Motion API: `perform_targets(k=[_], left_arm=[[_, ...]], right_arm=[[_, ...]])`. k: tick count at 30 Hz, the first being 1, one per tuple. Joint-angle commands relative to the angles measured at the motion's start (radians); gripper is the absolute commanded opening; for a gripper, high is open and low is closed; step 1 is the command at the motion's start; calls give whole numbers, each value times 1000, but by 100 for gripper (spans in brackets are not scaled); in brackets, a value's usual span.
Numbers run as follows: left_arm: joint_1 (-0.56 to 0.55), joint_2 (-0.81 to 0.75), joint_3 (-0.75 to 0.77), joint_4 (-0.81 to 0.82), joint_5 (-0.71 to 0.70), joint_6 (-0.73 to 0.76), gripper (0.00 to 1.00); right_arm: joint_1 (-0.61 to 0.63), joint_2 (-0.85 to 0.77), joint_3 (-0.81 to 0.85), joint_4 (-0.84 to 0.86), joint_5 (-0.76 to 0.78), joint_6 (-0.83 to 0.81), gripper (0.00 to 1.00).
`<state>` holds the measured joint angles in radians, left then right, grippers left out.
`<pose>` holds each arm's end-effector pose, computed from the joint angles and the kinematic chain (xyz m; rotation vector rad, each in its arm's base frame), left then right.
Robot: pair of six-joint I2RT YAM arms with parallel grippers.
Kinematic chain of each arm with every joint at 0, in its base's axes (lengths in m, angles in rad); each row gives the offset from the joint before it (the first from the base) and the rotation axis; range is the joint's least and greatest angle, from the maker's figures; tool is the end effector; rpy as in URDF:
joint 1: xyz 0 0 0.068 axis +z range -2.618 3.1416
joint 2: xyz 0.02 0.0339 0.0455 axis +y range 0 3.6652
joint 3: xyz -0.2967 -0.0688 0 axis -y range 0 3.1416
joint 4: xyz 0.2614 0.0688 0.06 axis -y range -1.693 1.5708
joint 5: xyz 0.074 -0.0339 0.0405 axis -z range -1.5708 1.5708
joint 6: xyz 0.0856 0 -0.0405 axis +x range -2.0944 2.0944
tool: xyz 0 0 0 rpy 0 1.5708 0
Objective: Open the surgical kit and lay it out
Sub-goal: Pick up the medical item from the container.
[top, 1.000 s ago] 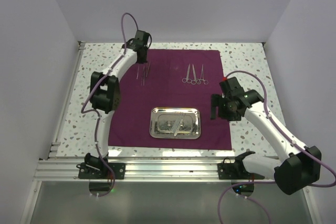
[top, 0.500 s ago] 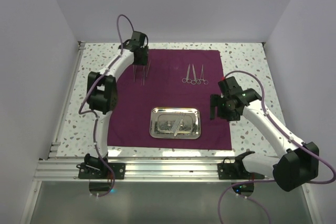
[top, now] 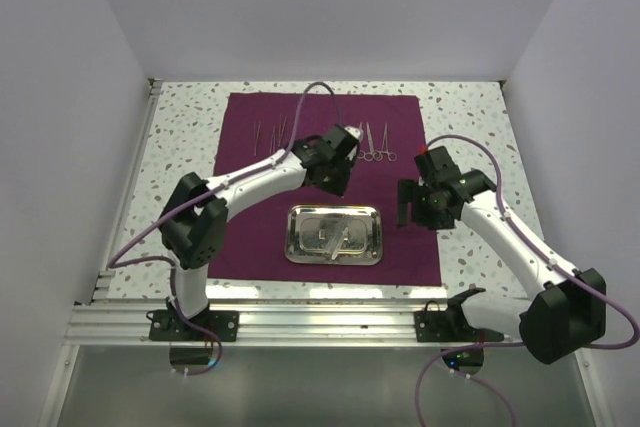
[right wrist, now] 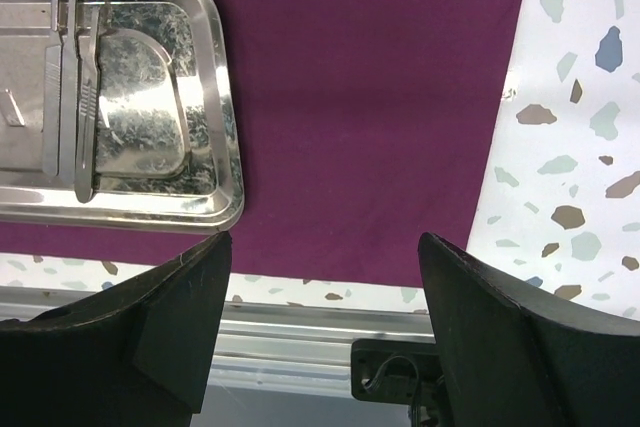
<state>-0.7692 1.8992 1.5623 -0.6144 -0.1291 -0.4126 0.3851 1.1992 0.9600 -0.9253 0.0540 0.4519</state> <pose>0.3486 -0.3221 0.2352 0.3987 2.5086 -0.3165 0.2274 0.0872 0.2398 0.1069 2.7422 0.1620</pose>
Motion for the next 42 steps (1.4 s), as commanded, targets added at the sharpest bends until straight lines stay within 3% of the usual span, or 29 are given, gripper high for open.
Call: perform_targets(k=[1, 15, 35, 39, 42], left_arm=[[-16, 17, -47, 16, 25, -95, 37], [-100, 130, -27, 10, -1, -134, 34], [-122, 258, -16, -47, -40, -111, 31], [-128, 282, -19, -61, -41, -104, 24], [-128, 290, -38, -56, -32, -104, 12]], right_arm=[[3, -38, -4, 9, -31, -16, 79], [1, -112, 0, -23, -36, -15, 79], [1, -104, -1, -24, -34, -16, 79], [3, -98, -1, -23, -34, -16, 79], [3, -93, -1, -21, -33, -18, 79]])
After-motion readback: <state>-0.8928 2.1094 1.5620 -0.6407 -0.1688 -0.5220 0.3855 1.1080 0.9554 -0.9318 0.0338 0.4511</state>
